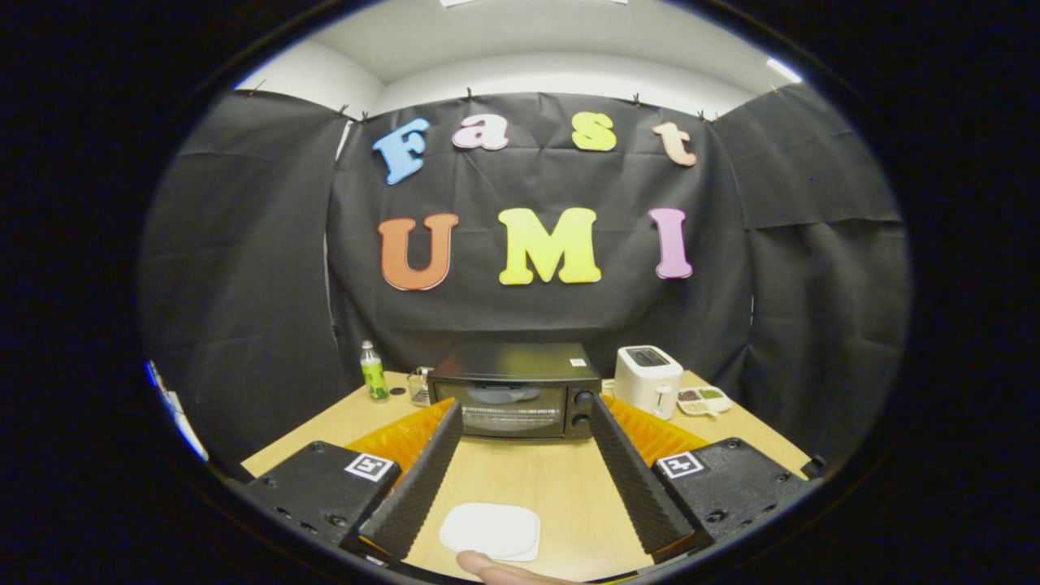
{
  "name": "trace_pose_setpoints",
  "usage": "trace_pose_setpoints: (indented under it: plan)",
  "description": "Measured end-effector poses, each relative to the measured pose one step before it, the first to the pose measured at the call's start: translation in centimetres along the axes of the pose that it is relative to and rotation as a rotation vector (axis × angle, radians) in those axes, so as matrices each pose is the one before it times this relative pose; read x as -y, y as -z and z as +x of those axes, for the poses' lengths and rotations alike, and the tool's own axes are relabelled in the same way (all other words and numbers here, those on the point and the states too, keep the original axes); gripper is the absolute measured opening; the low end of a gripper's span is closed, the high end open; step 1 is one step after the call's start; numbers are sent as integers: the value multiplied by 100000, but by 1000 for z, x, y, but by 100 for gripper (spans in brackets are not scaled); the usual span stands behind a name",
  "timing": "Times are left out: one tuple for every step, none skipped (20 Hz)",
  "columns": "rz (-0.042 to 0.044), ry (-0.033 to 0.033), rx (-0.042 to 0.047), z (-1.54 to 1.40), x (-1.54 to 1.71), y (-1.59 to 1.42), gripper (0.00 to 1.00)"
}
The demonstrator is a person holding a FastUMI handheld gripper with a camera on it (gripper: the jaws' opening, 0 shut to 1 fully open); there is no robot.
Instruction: Open the toaster oven, put the food inside, and close the toaster oven door.
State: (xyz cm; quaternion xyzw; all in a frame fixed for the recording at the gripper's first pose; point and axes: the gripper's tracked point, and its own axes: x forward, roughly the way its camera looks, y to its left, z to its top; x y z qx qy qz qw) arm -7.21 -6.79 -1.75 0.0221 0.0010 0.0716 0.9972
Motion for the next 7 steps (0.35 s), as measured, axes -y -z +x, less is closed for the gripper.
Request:
trace_pose_setpoints:
  plan:
    - [1771, 97, -1344, -221, 305, 132, 100]
    - [1658, -395, -780, -64, 138, 191, 100]
    - [760, -374, -483, 15, 193, 48, 100]
    - [-172, 393, 454, -58, 347, -50, 100]
    - [-1076, 1125, 824, -9, 494, -155, 100]
    - [-1174, 666, 624, -45, 266, -108, 100]
    - [-736, -30, 303, -69, -92, 85, 100]
